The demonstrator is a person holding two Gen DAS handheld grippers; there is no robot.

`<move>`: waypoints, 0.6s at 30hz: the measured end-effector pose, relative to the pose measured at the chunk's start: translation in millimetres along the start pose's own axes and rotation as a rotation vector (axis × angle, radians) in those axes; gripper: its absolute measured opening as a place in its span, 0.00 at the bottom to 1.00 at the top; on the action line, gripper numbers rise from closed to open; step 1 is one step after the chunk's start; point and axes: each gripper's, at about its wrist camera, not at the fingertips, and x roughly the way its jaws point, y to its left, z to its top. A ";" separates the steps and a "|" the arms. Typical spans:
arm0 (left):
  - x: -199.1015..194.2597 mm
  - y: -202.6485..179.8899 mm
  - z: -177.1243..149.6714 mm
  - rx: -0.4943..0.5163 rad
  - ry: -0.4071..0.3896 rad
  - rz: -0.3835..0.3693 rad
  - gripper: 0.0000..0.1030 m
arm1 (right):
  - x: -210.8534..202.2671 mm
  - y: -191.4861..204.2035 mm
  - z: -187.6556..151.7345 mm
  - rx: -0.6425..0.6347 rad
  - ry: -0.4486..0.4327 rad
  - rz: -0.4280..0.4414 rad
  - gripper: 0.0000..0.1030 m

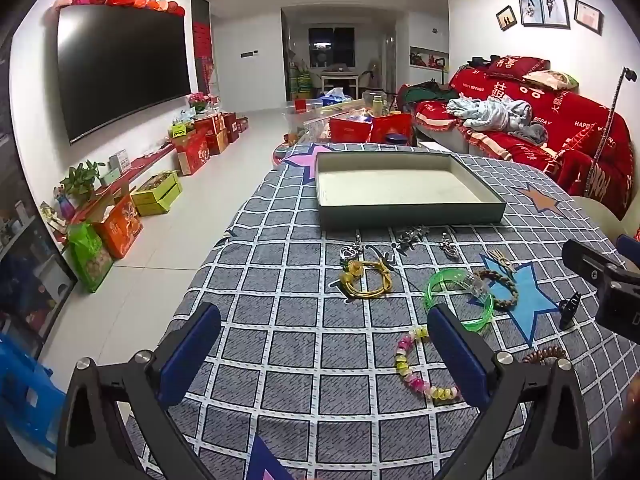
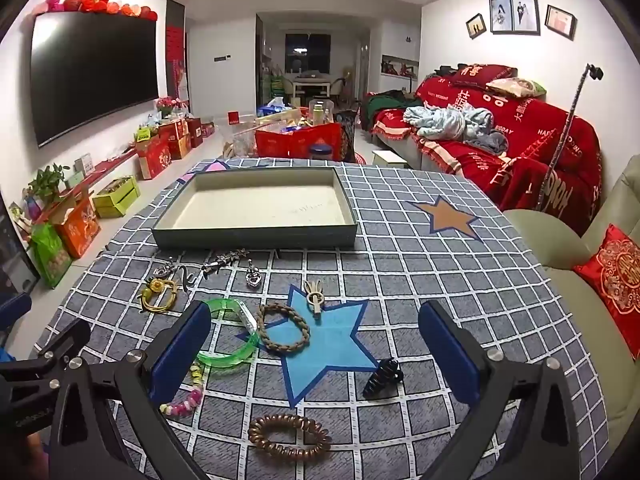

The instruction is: Organize jewelry

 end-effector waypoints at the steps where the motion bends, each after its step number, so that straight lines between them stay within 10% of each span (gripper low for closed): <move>1: -0.8 0.4 -0.4 0.004 -0.001 0.003 1.00 | -0.1 -0.1 -0.9 0.001 -0.001 -0.002 1.00; 18: -0.9 2.0 -1.6 -0.011 -0.002 0.017 1.00 | -10.1 4.8 2.5 -0.002 -0.024 0.020 1.00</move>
